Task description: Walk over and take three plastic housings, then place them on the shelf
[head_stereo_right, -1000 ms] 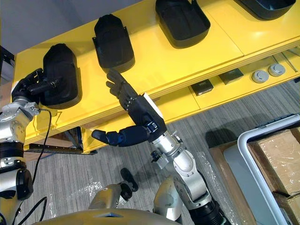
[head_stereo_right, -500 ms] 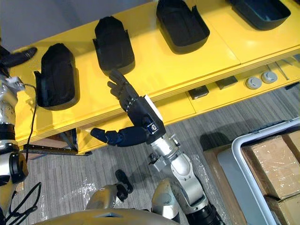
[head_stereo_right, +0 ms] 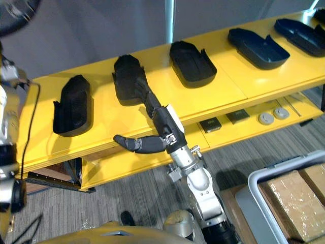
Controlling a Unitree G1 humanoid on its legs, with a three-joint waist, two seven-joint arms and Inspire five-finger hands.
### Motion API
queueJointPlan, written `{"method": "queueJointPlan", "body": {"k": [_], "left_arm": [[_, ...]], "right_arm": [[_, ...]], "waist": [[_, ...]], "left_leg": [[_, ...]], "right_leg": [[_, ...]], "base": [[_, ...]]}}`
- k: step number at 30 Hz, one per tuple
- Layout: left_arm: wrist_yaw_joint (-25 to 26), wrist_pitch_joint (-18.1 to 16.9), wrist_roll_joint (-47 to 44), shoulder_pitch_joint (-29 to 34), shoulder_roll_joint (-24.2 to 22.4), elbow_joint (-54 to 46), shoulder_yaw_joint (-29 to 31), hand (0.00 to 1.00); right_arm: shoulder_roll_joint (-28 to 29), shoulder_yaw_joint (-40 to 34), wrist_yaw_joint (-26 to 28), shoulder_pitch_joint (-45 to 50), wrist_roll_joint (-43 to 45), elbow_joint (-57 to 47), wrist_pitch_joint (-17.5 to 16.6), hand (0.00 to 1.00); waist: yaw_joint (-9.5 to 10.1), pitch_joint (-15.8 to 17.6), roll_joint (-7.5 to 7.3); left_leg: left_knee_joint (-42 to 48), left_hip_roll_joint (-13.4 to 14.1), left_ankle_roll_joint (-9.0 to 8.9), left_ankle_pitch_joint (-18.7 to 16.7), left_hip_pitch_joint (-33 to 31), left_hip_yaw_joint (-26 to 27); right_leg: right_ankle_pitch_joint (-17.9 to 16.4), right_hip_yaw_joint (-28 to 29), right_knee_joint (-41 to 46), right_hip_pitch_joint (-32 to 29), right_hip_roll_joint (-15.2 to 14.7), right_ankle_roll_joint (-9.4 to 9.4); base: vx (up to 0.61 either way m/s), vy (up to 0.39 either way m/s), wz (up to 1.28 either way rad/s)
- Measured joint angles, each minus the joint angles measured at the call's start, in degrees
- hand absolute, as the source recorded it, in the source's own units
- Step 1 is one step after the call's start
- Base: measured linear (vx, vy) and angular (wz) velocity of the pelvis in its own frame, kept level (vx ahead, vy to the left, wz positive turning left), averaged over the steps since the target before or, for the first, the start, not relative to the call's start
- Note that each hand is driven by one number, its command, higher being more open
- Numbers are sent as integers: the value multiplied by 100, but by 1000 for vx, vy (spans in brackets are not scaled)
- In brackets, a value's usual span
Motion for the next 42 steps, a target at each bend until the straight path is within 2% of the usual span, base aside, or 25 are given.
{"method": "queueJointPlan", "body": {"k": [2, 4, 6, 7, 9, 11, 12, 14, 18, 24, 26, 29, 32, 38, 42], "left_arm": [[-308, -17, -5, 737, -499, -575, -5, 100], [-683, -25, -173, 1724, -1190, -1092, -31, 100], [-839, -34, -175, 2277, -1604, -1263, -69, 100], [-907, -200, -122, 2800, -1899, -1381, -152, 100], [-1025, -488, -122, 3229, -2122, -1523, -223, 100], [-1231, -951, -120, 3654, -2336, -1931, -354, 100], [-1270, -1087, -115, 3726, -2376, -2040, -402, 100], [-1299, -1675, 119, 3813, -2466, -2385, -545, 100], [-1120, -2264, 560, 3922, -2473, -2635, -526, 100], [-1113, -2333, 518, 4496, -2635, -2647, -291, 100], [-1122, -2226, 456, 4643, -2690, -2638, -256, 100], [-1167, -2194, 430, 4737, -2695, -2570, -263, 100], [-1276, -2194, 301, 4739, -2696, -2563, -275, 100], [-1383, -2191, 237, 4854, -2697, -2451, -318, 100], [-1404, -2161, 75, 4863, -2697, -2432, -412, 100]], "right_arm": [[-8, -145, -132, -352, -38, 366, -67, 100], [-8, -304, -312, -735, -255, 877, -112, 100], [-5, -377, -472, -871, -481, 1128, -121, 100], [-1, -409, -577, -940, -650, 1294, -118, 100], [42, -393, -597, -940, -736, 1330, -115, 100], [109, -277, -674, -1083, -949, 1508, -117, 100], [128, -233, -706, -1159, -1009, 1613, -116, 100], [185, -112, -848, -1532, -1223, 2115, -107, 100], [299, -23, -1159, -1982, -1549, 2879, 11, 100], [282, -8, -1470, -2653, -1617, 4045, 178, 100], [292, 0, -1540, -2941, -1769, 4402, 192, 100], [283, -2, -1596, -3350, -1836, 4683, 196, 100], [261, -13, -1735, -3661, -2057, 4892, 196, 100], [39, -59, -2180, -3944, -2509, 5324, 206, 100], [-125, -114, -2468, -4182, -2951, 5560, 233, 100]], "waist": [[99, -70, -2], [293, -118, -16], [421, -127, -34], [550, -138, -57], [638, -161, -99], [780, -178, -186], [815, -191, -210], [928, -211, -245], [1102, -209, -248], [1373, -88, -262], [1492, -43, -271], [1597, 114, -203], [1615, 302, -132], [1676, 442, -30], [1659, 594, -5]], "left_leg": [[1, -1, -1, 0, 23, -139], [6, -3, -23, 34, 12, -322], [5, -3, -32, 64, 2, -442], [2, -3, -36, 93, -28, -549], [-8, -9, -45, 142, -110, -693], [-100, -12, -43, 252, -141, -848], [-102, -11, -44, 263, -152, -876], [-148, -22, -20, 337, -211, -998], [-421, -43, -8, 570, -207, -1183], [-431, -23, -9, 735, -407, -1503], [-431, -15, -42, 759, -473, -1628], [-431, -6, -46, 815, -556, -1717], [-432, -21, -33, 873, -630, -1836], [-430, -17, -27, 942, -810, -1943], [-429, -30, -37, 953, -822, -1930]], "right_leg": [[1, -142, -78, 161, 26, 1], [24, -356, -185, 325, 77, -4], [27, -473, -231, 406, 98, -6], [41, -576, -308, 468, 129, -20], [48, -704, -375, 512, 158, -27], [53, -860, -380, 555, 197, -36], [53, -881, -379, 560, 201, -37], [73, -1003, -380, 569, 218, -64], [80, -1181, -380, 587, 268, -68], [79, -1502, -373, 608, 347, -76], [67, -1605, -368, 612, 373, -94], [41, -1675, -323, 562, 377, -132], [13, -1792, -248, 540, 362, -169], [-59, -1851, 33, 339, 259, -190], [-231, -1796, 367, 170, 118, -192]], "base": [[4, -18, 33], [-36, -24, 41], [-64, -25, 35], [-78, -22, 31], [-66, -26, 38], [-62, -32, 38], [-71, -21, 27], [-71, -7, 24], [-62, 0, 25], [-69, -2, 30], [-70, 1, 23], [-71, 17, 17], [-68, 17, 19], [-37, 12, 8], [-39, -8, -3]]}}
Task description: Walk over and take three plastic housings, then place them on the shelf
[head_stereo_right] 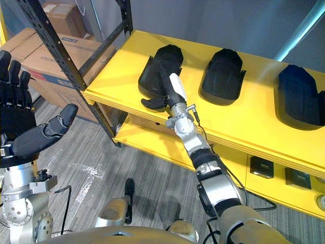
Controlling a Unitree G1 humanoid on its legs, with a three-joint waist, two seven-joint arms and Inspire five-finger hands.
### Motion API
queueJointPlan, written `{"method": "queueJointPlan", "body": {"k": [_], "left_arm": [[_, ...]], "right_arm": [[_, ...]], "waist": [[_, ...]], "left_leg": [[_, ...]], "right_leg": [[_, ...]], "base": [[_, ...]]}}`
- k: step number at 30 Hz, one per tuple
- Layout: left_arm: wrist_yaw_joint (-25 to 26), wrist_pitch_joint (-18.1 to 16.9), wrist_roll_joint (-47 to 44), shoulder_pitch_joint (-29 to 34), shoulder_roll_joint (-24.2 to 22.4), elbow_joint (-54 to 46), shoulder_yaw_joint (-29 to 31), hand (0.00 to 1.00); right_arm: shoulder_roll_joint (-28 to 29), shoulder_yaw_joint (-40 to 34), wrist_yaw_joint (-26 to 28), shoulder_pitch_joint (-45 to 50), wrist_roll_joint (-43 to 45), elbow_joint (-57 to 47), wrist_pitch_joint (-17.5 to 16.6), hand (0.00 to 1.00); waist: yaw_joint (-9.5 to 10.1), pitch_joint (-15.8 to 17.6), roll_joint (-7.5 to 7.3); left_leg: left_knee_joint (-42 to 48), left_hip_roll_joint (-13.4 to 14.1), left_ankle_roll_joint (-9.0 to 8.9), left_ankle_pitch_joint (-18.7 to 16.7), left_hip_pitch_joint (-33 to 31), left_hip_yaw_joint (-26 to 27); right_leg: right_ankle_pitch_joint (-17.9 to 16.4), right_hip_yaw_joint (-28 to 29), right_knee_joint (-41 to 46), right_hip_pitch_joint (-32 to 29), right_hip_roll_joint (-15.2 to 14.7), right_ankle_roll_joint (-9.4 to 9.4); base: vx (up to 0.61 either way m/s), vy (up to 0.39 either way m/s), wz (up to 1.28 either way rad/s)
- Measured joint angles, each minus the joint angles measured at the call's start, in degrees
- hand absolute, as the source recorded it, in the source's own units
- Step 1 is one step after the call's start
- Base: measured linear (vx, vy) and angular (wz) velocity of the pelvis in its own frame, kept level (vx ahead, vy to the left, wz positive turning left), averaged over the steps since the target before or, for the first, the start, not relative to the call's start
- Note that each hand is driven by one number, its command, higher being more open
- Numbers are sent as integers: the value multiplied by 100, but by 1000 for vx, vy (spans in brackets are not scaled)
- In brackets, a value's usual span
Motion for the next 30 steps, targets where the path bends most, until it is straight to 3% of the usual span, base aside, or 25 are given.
{"method": "queueJointPlan", "body": {"k": [9, 21, 30], "left_arm": [[-36, 106, -35, 16, -5, 0, -164, 100], [-217, 348, -256, 55, -5, 0, -474, 100], [-248, 488, -256, 55, -5, 1, -546, 100]], "right_arm": [[-65, 33, -235, -423, -202, 420, -47, 100], [-485, 675, 84, -872, -197, 647, -728, 100], [-467, 1115, 177, -1211, -216, 880, -841, 100]], "waist": [[6, 150, 44], [125, 344, 149], [181, 370, 198]], "left_leg": [[2, -44, 1, 85, 0, -19], [4, -106, -11, 119, 33, -86], [4, -106, -20, 130, 33, -105]], "right_leg": [[-313, 25, 560, -194, -190, -14], [-493, -19, 866, -223, -342, -15], [-514, -36, 864, -213, -342, -51]], "base": [[-11, -25, 1], [2, -18, 2], [0, 0, 0]]}}
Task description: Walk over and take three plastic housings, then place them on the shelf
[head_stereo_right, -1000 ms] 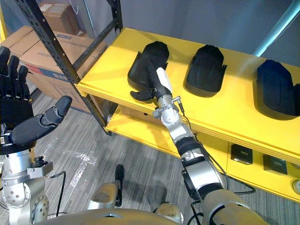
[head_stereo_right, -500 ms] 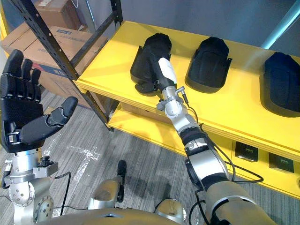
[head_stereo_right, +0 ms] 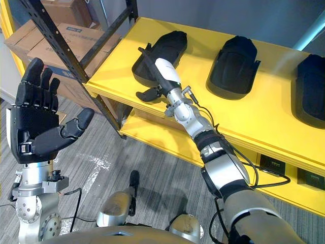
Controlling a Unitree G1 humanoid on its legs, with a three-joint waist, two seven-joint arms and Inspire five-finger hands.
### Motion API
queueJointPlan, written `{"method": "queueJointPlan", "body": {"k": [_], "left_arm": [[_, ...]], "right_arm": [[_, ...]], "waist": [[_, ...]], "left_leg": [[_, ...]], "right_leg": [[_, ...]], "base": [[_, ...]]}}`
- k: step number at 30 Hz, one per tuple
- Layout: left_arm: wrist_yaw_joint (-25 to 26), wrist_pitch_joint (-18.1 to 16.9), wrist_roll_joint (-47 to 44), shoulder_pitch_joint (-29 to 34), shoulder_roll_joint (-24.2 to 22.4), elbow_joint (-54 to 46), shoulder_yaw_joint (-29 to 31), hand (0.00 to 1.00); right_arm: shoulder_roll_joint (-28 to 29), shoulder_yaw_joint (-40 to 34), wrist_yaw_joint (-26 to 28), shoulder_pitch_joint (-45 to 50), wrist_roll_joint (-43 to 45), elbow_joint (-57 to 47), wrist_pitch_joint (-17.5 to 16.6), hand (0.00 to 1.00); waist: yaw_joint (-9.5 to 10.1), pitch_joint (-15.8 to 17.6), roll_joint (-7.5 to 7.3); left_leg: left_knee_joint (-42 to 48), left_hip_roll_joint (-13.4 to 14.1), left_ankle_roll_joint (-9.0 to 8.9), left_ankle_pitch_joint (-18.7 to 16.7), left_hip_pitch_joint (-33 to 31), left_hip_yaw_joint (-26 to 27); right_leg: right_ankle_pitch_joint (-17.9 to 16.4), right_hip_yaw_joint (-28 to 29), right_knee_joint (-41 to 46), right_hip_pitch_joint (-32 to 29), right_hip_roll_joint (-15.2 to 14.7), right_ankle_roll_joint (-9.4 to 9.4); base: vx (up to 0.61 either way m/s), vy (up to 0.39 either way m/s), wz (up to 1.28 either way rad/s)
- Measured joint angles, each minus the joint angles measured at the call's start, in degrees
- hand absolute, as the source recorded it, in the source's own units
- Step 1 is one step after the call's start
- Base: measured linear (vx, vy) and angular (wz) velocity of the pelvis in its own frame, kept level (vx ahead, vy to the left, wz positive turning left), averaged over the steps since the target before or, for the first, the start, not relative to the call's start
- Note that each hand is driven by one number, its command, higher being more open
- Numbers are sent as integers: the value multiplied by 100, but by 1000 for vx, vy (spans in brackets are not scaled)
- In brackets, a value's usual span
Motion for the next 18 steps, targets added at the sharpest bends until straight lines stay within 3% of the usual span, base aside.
{"method": "queueJointPlan", "body": {"k": [5, 18], "left_arm": [[8, 74, -25, -4, 1, 2, -118, 100], [100, 87, -222, -49, 17, 86, -356, 100]], "right_arm": [[-20, 53, -201, -267, -218, 183, 12, 100], [-186, 51, -1292, -490, -1240, 244, 167, 100]], "waist": [[31, 120, 152], [97, 199, 162]], "left_leg": [[-1, -3, 10, 17, -31, -19], [0, 22, 23, 30, -119, -19]], "right_leg": [[-5, -43, -2, -13, -2, -2], [24, 1, 15, -121, -8, 39]], "base": [[-16, -7, 1], [10, -16, 0]]}}
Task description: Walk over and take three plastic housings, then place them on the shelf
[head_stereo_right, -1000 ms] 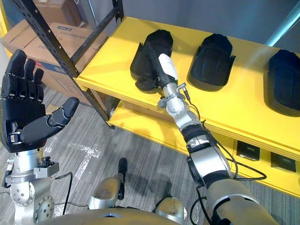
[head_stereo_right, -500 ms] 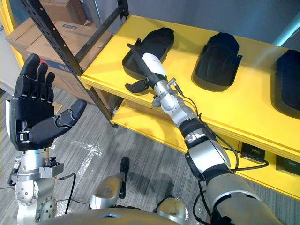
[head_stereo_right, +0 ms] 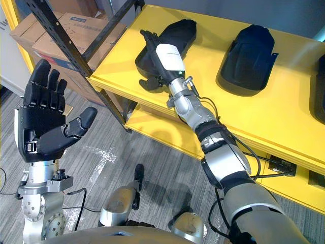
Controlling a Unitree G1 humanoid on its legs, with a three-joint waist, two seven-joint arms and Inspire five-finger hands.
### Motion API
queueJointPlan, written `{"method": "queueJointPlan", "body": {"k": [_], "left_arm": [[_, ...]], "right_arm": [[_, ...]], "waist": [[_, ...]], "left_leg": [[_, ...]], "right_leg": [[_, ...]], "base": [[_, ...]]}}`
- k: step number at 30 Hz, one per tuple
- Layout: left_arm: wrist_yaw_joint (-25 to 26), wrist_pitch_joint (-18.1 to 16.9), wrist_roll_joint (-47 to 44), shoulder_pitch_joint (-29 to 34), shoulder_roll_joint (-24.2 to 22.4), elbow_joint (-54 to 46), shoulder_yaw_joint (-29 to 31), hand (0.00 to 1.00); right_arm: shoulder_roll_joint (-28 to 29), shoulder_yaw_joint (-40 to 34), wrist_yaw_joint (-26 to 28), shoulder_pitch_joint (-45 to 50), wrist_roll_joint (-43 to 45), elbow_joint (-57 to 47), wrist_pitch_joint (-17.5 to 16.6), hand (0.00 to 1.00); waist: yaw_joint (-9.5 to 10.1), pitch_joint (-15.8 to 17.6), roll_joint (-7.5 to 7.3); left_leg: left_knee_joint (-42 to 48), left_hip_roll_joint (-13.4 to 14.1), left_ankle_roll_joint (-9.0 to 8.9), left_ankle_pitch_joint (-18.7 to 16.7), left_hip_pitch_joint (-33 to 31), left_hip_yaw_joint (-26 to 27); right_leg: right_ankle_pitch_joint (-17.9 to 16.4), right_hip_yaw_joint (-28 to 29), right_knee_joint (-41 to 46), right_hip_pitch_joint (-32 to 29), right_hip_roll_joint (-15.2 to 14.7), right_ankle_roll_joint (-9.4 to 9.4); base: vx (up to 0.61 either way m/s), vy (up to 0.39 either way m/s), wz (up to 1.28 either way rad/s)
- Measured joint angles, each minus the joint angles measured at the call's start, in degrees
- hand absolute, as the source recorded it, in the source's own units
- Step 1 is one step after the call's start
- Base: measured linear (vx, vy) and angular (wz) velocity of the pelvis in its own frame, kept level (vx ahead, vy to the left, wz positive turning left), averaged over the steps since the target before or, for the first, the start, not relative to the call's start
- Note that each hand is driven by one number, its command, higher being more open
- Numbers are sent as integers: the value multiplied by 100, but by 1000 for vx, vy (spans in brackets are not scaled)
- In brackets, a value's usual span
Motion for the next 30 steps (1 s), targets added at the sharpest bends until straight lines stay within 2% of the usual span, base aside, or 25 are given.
{"method": "queueJointPlan", "body": {"k": [6, 12, 18, 26, 30], "left_arm": [[105, 21, 0, -19, 6, 140, -116, 100], [158, 22, 0, -17, 7, 140, -150, 100], [172, 94, 0, -20, 36, 140, -349, 100], [201, 110, 1, -19, 82, 140, -382, 100], [205, 112, 0, -18, 116, 141, -382, 100]], "right_arm": [[-134, 1, -166, -79, -110, 0, 54, 100], [-241, 9, -482, -150, -356, 0, 263, 100], [-350, 7, -688, -365, -563, -1, 416, 100], [-351, 18, -697, -366, -576, -1, 415, 100], [-351, 67, -620, -377, -555, -2, 211, 100]], "waist": [[-15, 16, 1], [-11, 27, 6], [-33, 183, 69], [-103, 183, 70], [-115, 183, 70]], "left_leg": [[0, 11, 1, 1, -46, 66], [1, 16, 0, 2, -45, 76], [0, 12, -2, 3, -11, 161], [0, 2, -4, 7, -9, 173], [0, 5, -5, 7, -1, 204]], "right_leg": [[-15, 66, 7, -95, -4, -29], [-4, 89, 71, -127, -18, -8], [-28, 196, 171, -196, -56, -41], [-33, 211, 212, -223, -94, -36], [-33, 250, 220, -243, -97, -36]], "base": [[-7, -9, -5], [4, -9, -1], [-9, -12, -7], [4, -4, 0], [5, -12, -4]]}}
